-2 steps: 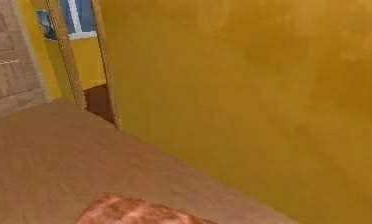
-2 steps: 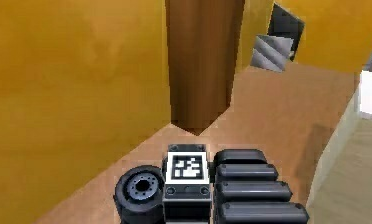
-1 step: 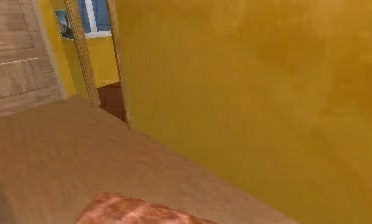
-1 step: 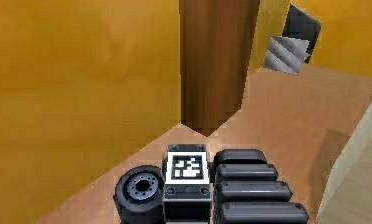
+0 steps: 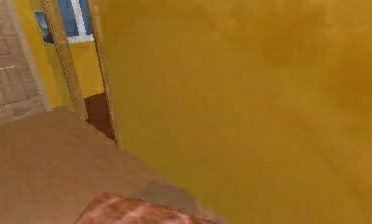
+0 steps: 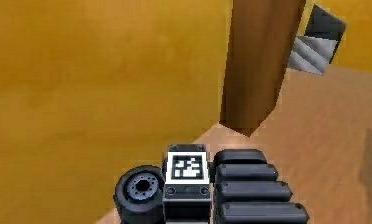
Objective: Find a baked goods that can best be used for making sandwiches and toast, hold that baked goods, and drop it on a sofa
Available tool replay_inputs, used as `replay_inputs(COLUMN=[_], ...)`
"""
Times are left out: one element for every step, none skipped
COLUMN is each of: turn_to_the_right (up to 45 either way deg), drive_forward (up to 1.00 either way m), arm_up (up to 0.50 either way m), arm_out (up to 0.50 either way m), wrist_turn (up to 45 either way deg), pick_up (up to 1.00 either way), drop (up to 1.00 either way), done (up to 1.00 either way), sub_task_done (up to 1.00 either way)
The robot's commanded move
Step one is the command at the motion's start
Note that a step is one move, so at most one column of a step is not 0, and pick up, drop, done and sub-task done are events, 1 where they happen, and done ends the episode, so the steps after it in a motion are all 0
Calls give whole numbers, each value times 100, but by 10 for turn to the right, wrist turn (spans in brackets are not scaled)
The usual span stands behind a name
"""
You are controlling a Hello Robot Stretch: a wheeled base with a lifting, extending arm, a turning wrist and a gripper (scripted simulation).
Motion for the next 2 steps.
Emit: replay_inputs(turn_to_the_right=[-120,0], drive_forward=[0,35], arm_up=[0,0], arm_out=[0,0], wrist_turn=[0,0], pick_up=[0,0], drop=[0,0], done=[0,0], sub_task_done=[0,0])
